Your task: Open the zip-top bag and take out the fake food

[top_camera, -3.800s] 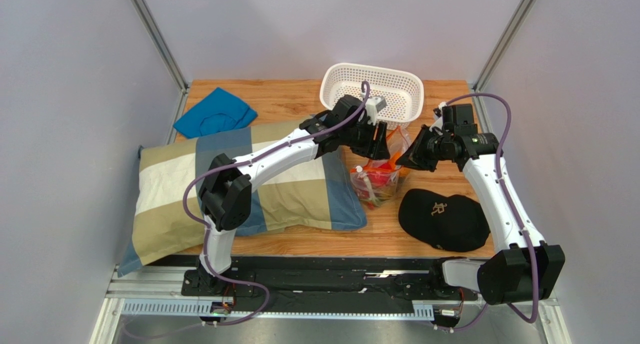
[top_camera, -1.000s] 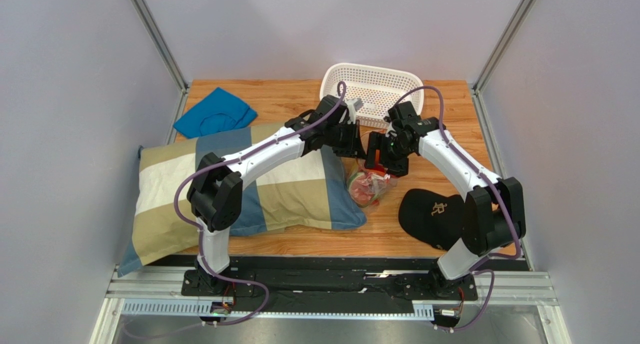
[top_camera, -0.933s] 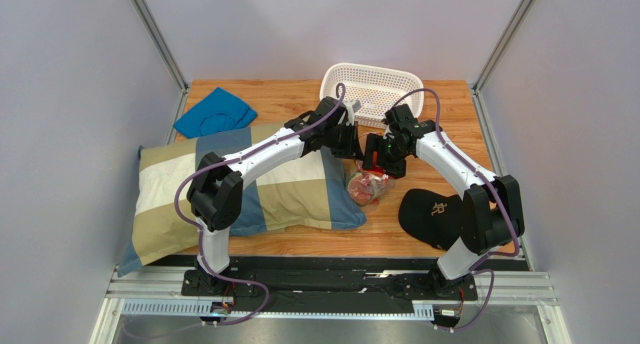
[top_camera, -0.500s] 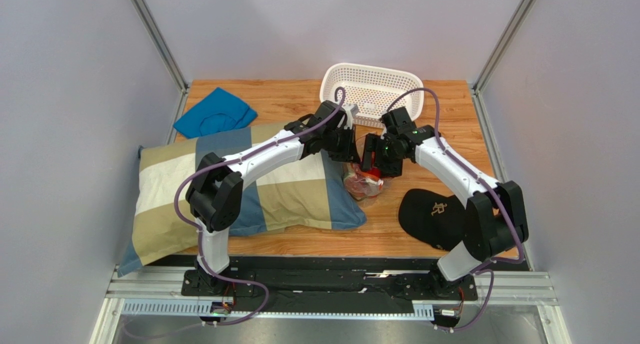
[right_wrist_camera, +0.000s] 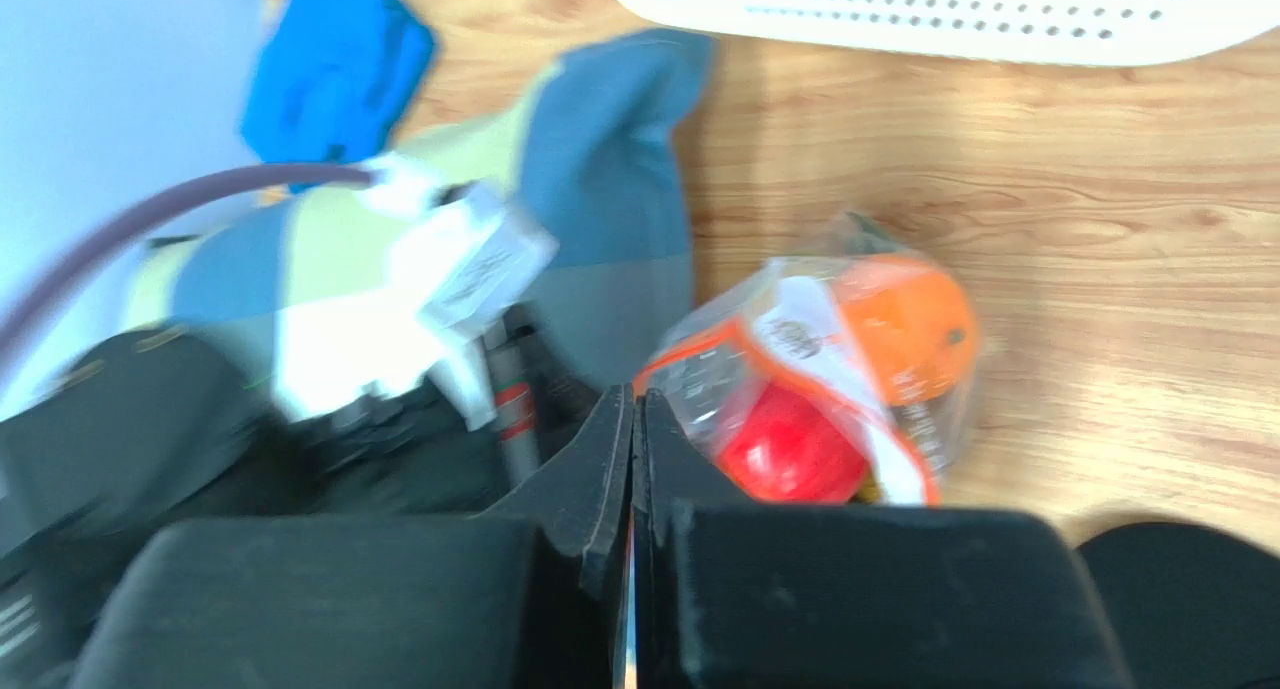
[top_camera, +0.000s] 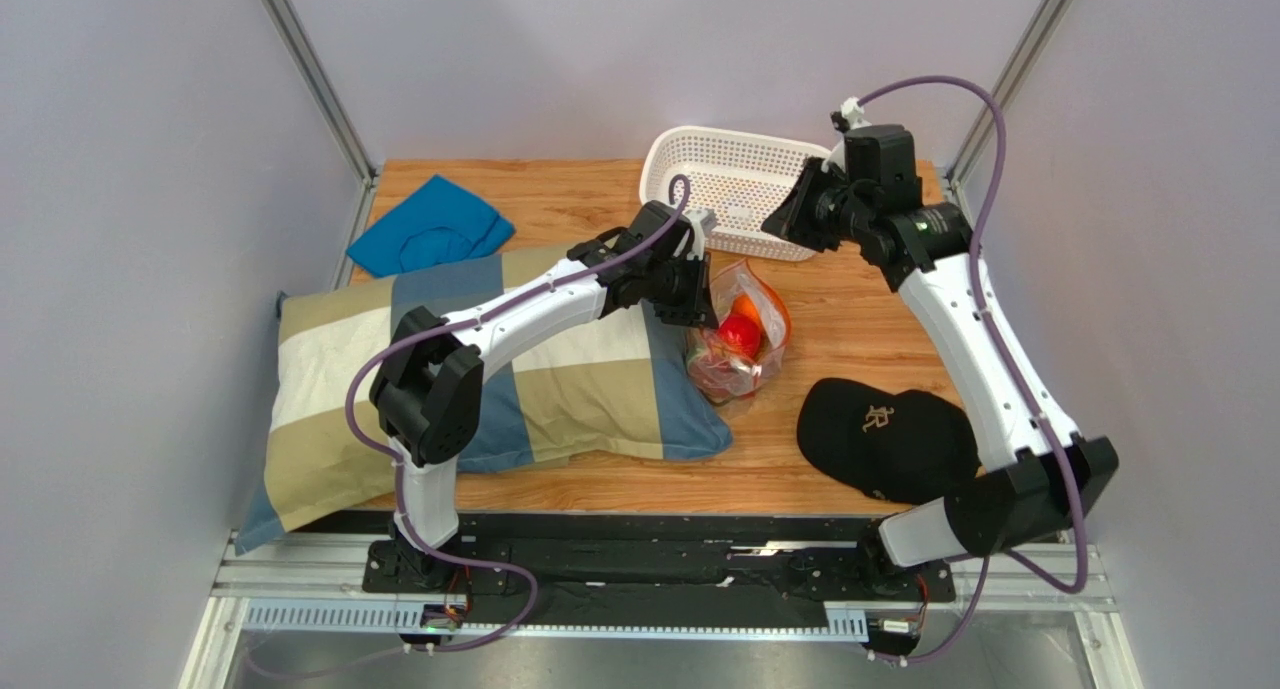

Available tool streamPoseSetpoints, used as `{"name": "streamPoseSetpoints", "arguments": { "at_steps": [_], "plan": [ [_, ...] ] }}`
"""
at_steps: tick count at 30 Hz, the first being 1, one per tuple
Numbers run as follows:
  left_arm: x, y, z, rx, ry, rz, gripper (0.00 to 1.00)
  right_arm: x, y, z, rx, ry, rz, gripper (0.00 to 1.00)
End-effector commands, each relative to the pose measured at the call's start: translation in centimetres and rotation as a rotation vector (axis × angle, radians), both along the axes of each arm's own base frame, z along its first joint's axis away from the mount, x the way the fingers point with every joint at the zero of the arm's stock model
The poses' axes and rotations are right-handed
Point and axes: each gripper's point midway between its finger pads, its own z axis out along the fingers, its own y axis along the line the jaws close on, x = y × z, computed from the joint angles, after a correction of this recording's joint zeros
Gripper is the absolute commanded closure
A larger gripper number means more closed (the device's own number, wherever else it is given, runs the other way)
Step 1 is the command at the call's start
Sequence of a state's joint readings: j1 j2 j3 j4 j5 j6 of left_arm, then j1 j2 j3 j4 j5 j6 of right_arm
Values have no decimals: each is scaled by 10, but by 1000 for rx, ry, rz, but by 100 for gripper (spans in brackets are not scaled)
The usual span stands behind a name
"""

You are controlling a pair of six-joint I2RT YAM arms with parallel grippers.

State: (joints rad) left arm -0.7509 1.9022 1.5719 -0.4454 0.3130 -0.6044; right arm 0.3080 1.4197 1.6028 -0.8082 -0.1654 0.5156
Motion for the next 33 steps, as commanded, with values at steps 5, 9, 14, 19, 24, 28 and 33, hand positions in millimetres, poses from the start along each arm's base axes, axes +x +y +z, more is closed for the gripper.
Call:
{"name": "streamPoseSetpoints", "arguments": {
  "at_steps": [5, 9, 14, 19, 24, 28, 33],
  "plan": [
    [-4, -4, 27, -46, -40, -36, 100, -38, 16, -84, -23, 208, 98, 94],
    [-3, 0, 30, -21, -62, -43, 100, -56, 21, -106, -31, 241, 108, 68],
    [-8, 2, 38, -44, -68, -46, 100, -51, 14, -143, -94, 268, 93, 37],
    [-9, 8, 45, -40, -100, -39, 100, -33, 23, -165, -88, 249, 101, 32],
    [-10, 7, 44, -33, -106, -46, 100, -16, 28, -189, -107, 241, 111, 25],
    [-7, 5, 38, -17, -104, -37, 100, -5, 25, -209, -136, 221, 94, 21],
    [-7, 8, 29, 3, -87, -22, 100, 8, 38, -220, -93, 142, 113, 20]
  ]
}}
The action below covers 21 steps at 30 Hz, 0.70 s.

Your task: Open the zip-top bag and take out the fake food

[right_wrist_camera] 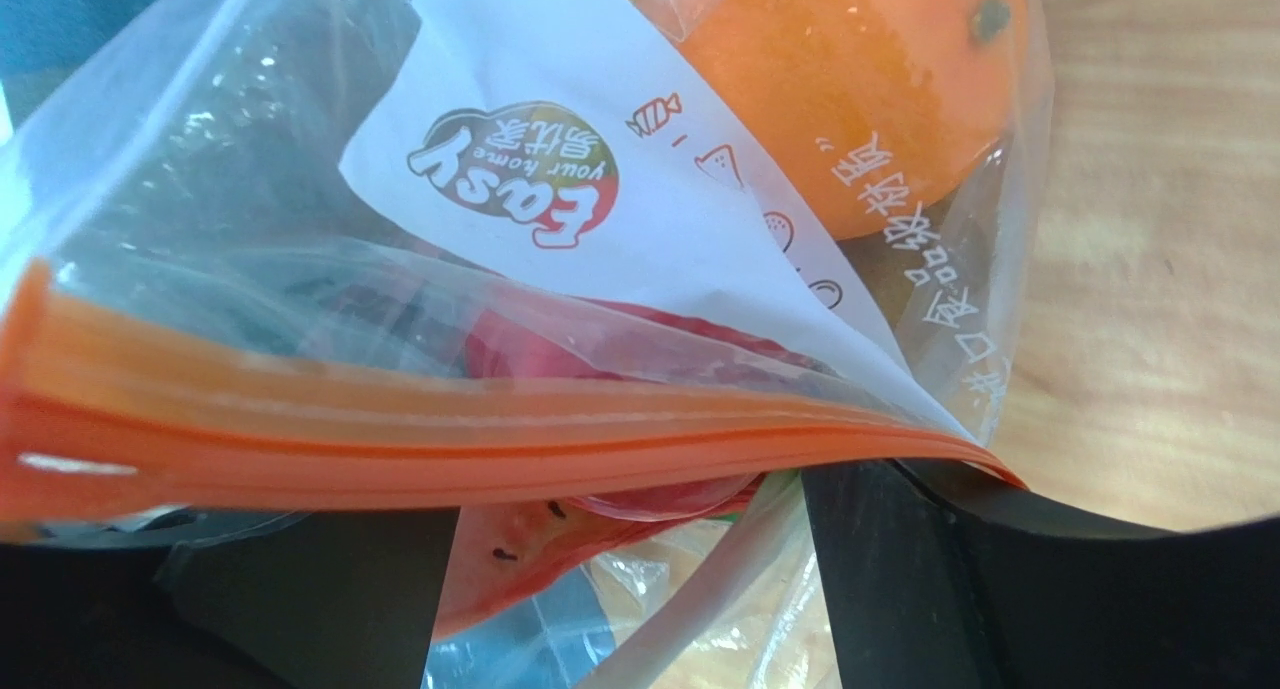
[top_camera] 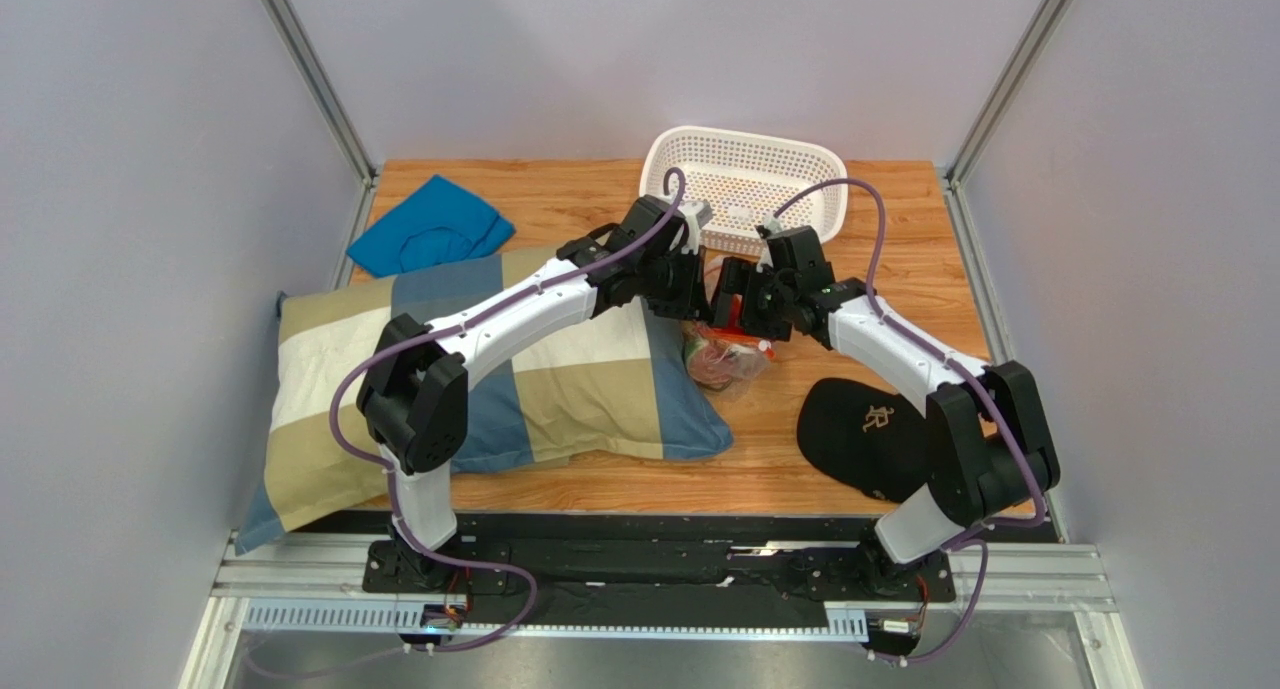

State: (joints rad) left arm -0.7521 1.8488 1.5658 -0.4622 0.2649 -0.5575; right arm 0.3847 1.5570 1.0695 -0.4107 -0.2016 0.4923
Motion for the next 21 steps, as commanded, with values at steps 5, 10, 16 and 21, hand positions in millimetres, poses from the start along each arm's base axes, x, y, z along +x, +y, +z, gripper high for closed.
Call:
{"name": "streamPoseSetpoints", "arguments": {
  "at_steps": [5, 10, 16, 21],
  "plan": [
    [-12, 0, 10, -11, -3, -32, 100, 31, 8, -38, -26, -77, 0, 22],
    [-14, 2, 10, -3, -4, -34, 100, 38, 14, -38, 5, -120, 8, 26],
    [-7, 7, 14, 12, -37, -32, 100, 24, 7, -13, -4, -110, 4, 70],
    [2, 12, 21, 20, -73, -24, 100, -3, -9, 20, -22, -118, -11, 100]
  ]
}}
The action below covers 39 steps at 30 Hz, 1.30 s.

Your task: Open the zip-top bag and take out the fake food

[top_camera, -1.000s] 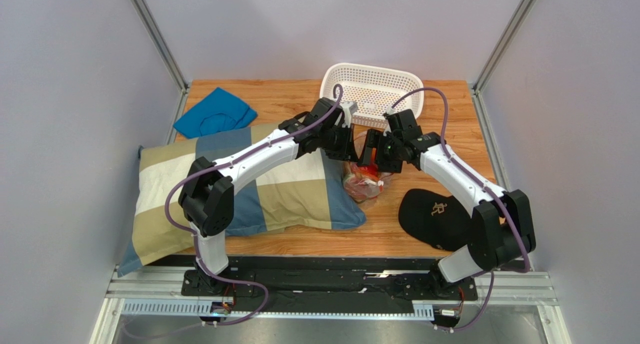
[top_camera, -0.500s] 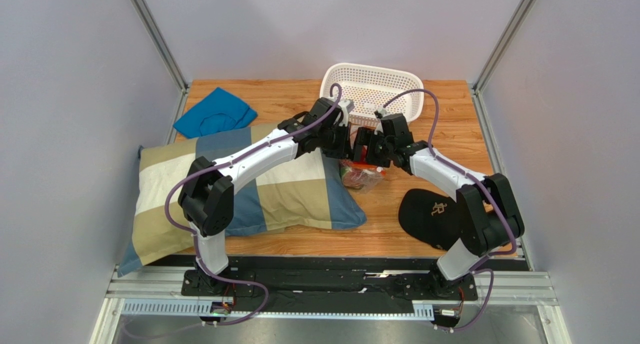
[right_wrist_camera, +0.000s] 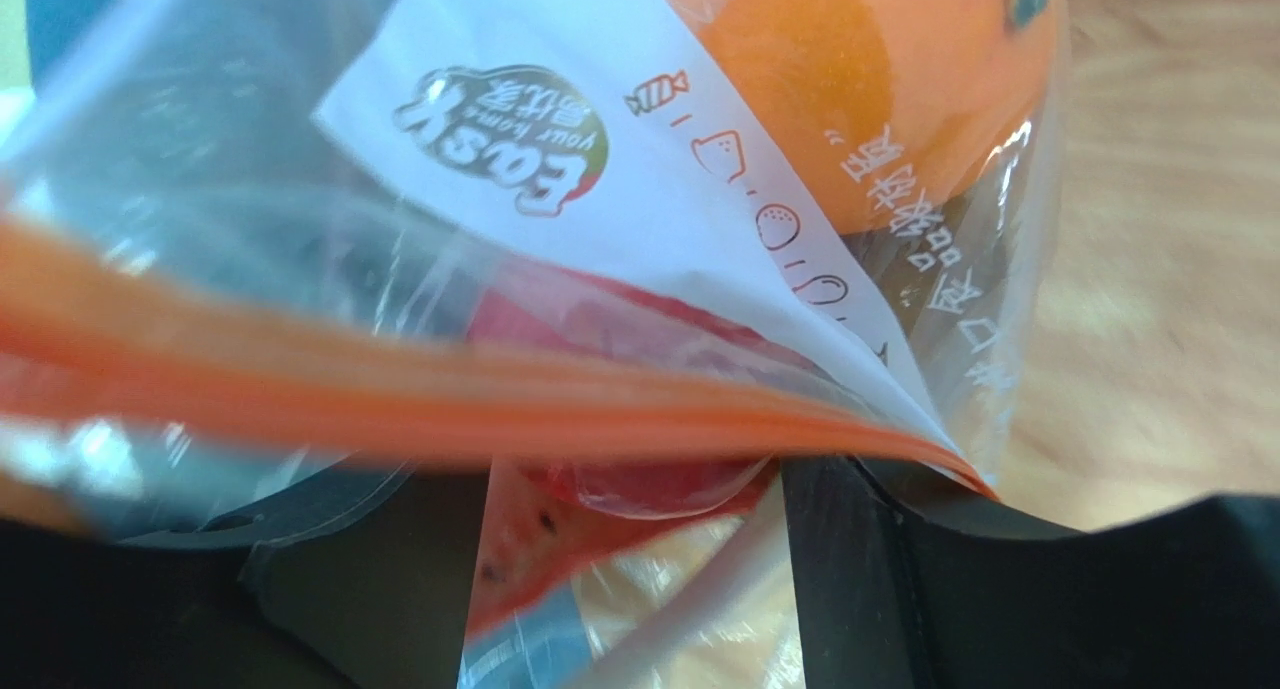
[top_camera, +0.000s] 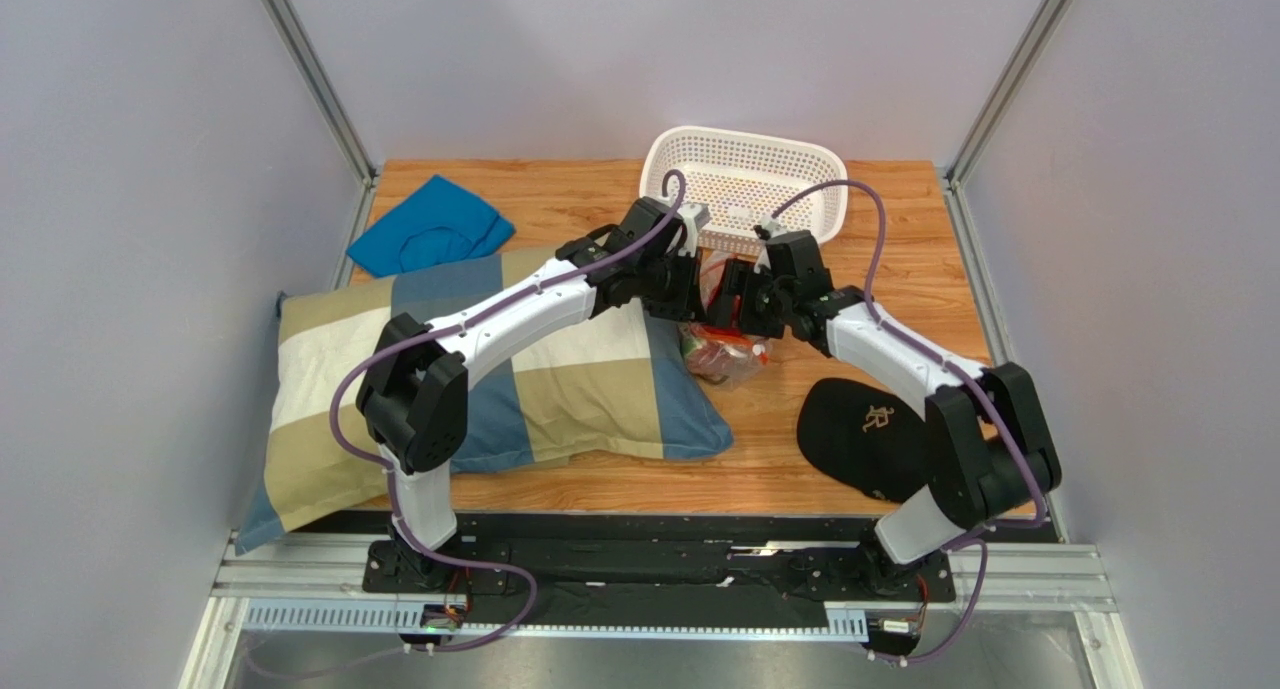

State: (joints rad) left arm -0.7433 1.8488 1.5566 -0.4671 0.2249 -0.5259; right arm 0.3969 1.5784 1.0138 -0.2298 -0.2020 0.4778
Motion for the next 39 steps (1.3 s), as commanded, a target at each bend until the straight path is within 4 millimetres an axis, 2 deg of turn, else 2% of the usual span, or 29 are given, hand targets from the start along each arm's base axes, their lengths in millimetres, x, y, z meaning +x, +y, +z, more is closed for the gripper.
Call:
{"name": "streamPoseSetpoints", "arguments": {
  "at_steps": [1, 3, 4, 5, 7, 9, 10, 12, 13, 16, 19, 20, 22, 23, 24, 26, 27, 29, 30, 31, 32, 33, 34, 35, 38, 39],
  "plan": [
    [-4, 5, 28, -15, -50, -43, 100, -23, -22, 29, -55, -21, -37, 100],
    [-3, 8, 29, -14, -53, -43, 100, -33, -27, 37, -59, -5, -40, 100],
    [-3, 9, 29, -9, -58, -46, 100, -37, -29, 49, -48, -25, -45, 100],
    [-3, 8, 28, -8, -55, -51, 100, -46, -31, 50, -50, -4, -40, 100],
    [-4, 8, 27, -6, -54, -61, 100, -53, -32, 68, -28, -27, -38, 100],
    [-6, 8, 23, -5, -43, -68, 100, -65, -33, 79, -13, -7, -40, 100],
    [-7, 7, 22, -8, -39, -73, 100, -66, -33, 97, 12, -44, -43, 100],
    [-8, 5, 20, -10, -24, -82, 100, -66, -36, 115, 30, -75, -69, 100],
    [-8, 5, 20, -9, -23, -80, 100, -61, -37, 136, 49, -126, -83, 100],
    [-11, 4, 21, -19, -15, -89, 100, -40, -51, 159, 21, -201, -160, 100],
    [-13, 5, 21, -22, -6, -79, 100, 2, -69, 175, -12, -262, -253, 100],
    [-13, 5, 24, -31, -5, -76, 100, 24, -77, 172, -38, -261, -300, 100],
    [-15, 4, 23, -38, 7, -74, 100, 56, -87, 178, -41, -311, -335, 100],
    [-17, 3, 24, -45, 14, -81, 100, 72, -91, 190, -39, -342, -349, 100],
    [-18, 3, 24, -49, 23, -78, 100, 94, -91, 165, -71, -294, -351, 100],
    [-19, 2, 23, -52, 34, -73, 100, 121, -98, 154, -104, -299, -346, 100],
    [-19, 2, 23, -56, 42, -67, 100, 146, -98, 137, -124, -272, -345, 100],
    [-20, 0, 23, -66, 50, -69, 100, 167, -109, 114, -160, -224, -355, 100],
    [-21, -1, 24, -75, 54, -75, 100, 179, -111, 117, -154, -230, -363, 100],
    [-22, -4, 24, -85, 65, -76, 100, 192, -116, 89, -167, -187, -369, 100],
    [-22, -5, 25, -92, 73, -79, 100, 198, -117, 81, -173, -177, -369, 100],
    [-23, -7, 26, -99, 78, -80, 100, 209, -118, 89, -169, -204, -371, 100],
    [-24, -10, 27, -112, 88, -87, 100, 215, -119, 66, -191, -164, -369, 99],
    [-24, -11, 28, -118, 91, -88, 100, 218, -121, 62, -204, -159, -369, 97],
    [-24, -15, 29, -137, 107, -88, 100, 228, -124, 43, -248, -109, -373, 80],
    [-25, -15, 29, -141, 112, -89, 100, 224, -126, 36, -262, -72, -374, 65]
  ]
}}
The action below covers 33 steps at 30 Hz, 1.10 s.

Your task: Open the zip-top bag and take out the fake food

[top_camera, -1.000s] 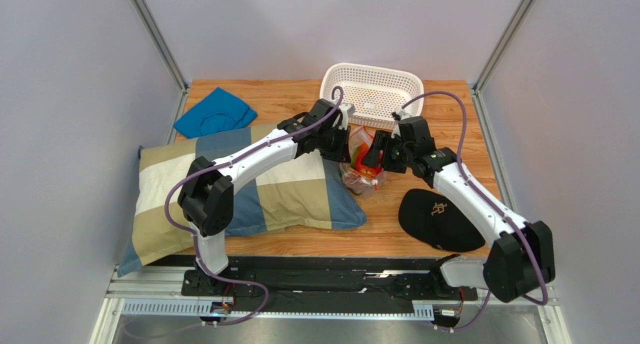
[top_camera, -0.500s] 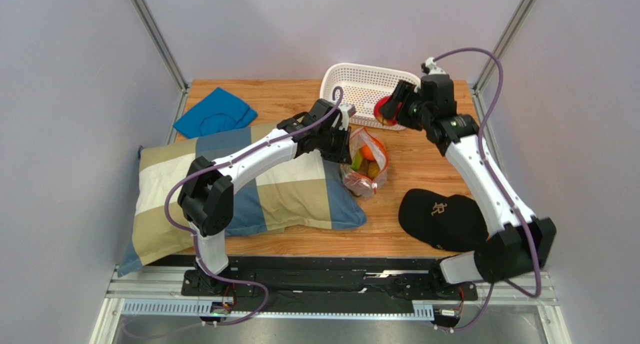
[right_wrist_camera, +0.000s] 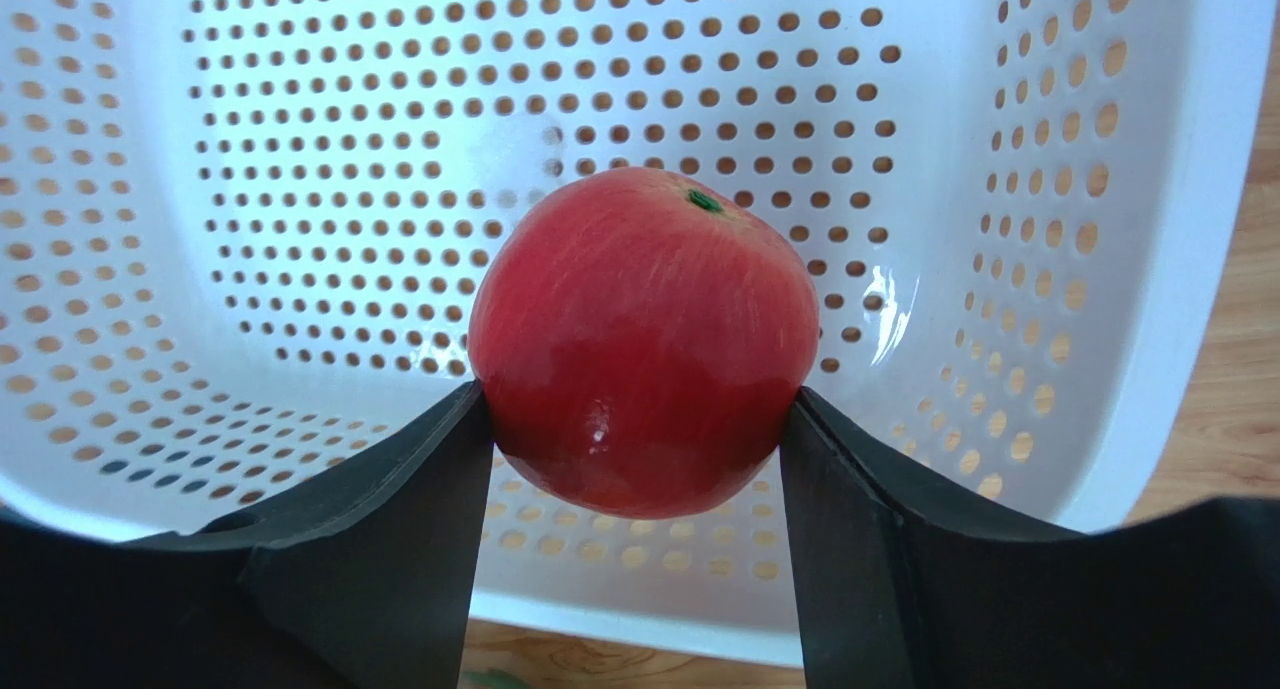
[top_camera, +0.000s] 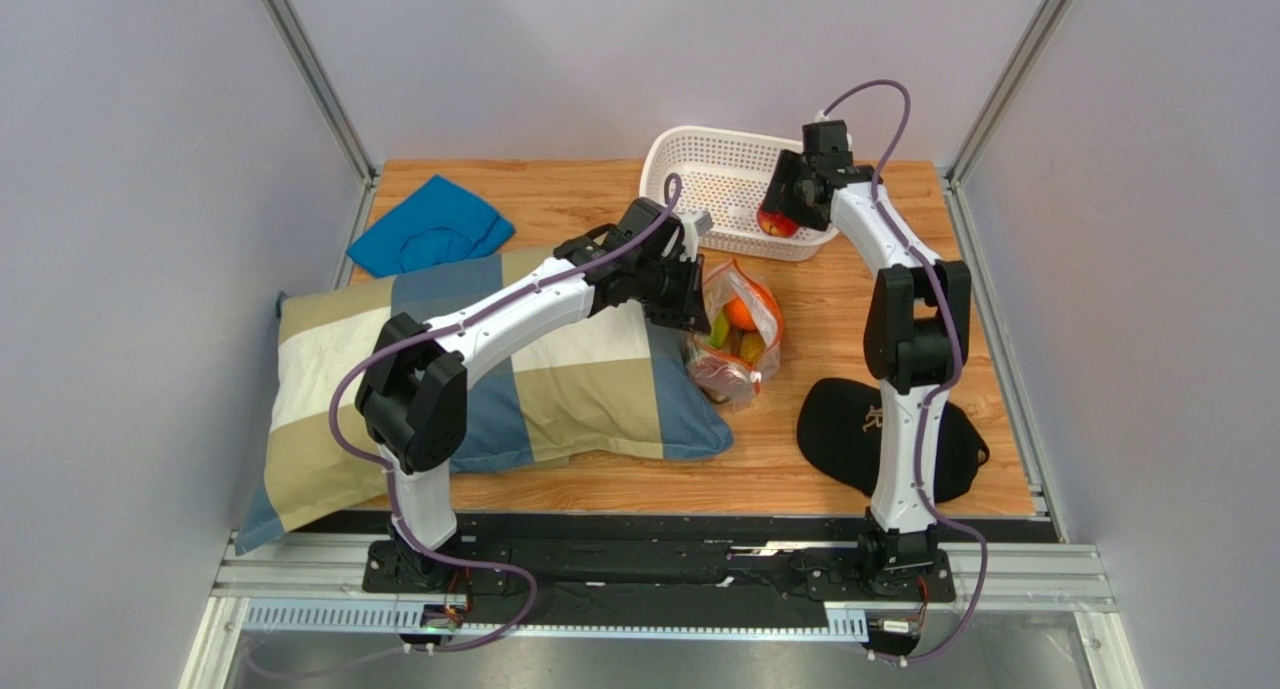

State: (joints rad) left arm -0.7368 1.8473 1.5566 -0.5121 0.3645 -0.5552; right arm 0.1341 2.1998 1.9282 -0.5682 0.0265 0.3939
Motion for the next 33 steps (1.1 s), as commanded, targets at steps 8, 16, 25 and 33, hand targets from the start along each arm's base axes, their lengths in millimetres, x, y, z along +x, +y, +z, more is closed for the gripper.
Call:
{"name": "streamPoseSetpoints", "arguments": {
  "at_steps": [8, 16, 25, 33],
  "plan": [
    [-7, 1, 25, -52, -11, -21, 100, -19, -5, 22, -24, 90, -72, 0],
    [-3, 4, 29, -22, -58, -47, 100, -124, 4, 88, -26, 160, -44, 0],
    [-2, 0, 37, -50, -94, -34, 100, -266, 63, 131, 70, 101, 226, 19],
    [-12, -5, 45, -72, -103, -33, 100, -286, 114, 96, 158, 140, 358, 37]
  ]
}}
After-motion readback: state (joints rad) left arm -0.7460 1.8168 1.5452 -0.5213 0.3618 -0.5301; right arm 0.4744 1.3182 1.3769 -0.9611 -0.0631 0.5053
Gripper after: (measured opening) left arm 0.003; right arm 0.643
